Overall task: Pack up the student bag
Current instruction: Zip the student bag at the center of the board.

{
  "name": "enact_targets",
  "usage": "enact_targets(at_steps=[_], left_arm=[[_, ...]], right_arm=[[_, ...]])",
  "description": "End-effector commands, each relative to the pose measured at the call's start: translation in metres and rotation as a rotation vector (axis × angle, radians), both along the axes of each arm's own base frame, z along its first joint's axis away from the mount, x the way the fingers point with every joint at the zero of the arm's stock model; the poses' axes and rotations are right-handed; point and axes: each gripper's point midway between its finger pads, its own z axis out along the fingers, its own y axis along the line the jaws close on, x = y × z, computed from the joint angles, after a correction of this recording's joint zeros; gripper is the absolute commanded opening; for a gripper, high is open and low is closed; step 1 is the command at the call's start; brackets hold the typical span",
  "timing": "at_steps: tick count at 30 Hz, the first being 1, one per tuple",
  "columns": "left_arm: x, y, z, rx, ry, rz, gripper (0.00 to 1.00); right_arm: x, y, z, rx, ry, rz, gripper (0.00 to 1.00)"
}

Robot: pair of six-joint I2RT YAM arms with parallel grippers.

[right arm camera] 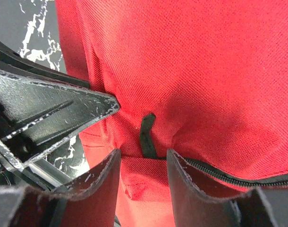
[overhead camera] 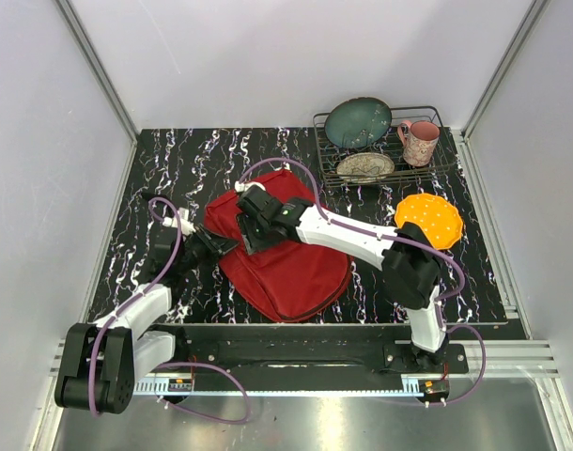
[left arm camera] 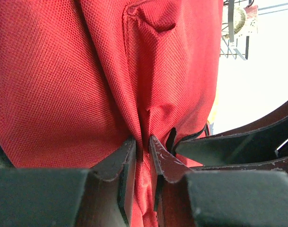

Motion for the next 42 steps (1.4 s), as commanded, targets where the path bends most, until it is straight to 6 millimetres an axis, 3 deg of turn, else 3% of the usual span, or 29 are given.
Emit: enact_targets(at_steps=[1,7,11,15,20,24,31,34,38,42], left_arm=[[0.013,-0.004,0.037,-0.007,-0.128,-0.032,0.19],[0.012,-0.006,0.04,-0.008,-0.134,-0.041,0.17],[0.011,-0.006,0.039,-0.01,-0.133,-0.045,0.15],[0.011,-0.007,0.04,-0.012,-0.133,-0.051,0.15],[0.009,-0.007,0.036,-0.007,-0.127,-0.05,0.13],[0.009,-0.006,0.035,-0.008,-0.123,-0.046,0.1],[0.008,-0.007,0.036,-0.008,-0.125,-0.055,0.08],[0.008,-0.007,0.036,-0.007,-0.124,-0.055,0.08],[0.008,-0.006,0.035,-0.004,-0.122,-0.054,0.08],[0.007,-0.007,0.034,-0.002,-0.121,-0.057,0.08]], right_arm=[[0.013,-0.004,0.004,-0.063,-0.072,-0.025,0.49],[0.022,-0.01,-0.001,-0.099,-0.104,-0.073,0.47],[0.022,0.0,0.002,-0.058,-0.093,-0.073,0.36],[0.022,0.005,0.002,-0.032,-0.072,-0.084,0.42],[0.017,0.015,0.021,0.069,-0.057,-0.087,0.53],[0.019,0.012,0.03,0.094,-0.069,-0.13,0.53],[0.028,0.003,0.02,0.043,-0.09,-0.197,0.47],[0.025,0.006,0.034,0.093,-0.102,-0.186,0.46],[0.028,0.007,0.058,0.176,-0.136,-0.203,0.53],[0.029,0.006,0.061,0.191,-0.145,-0.209,0.5]])
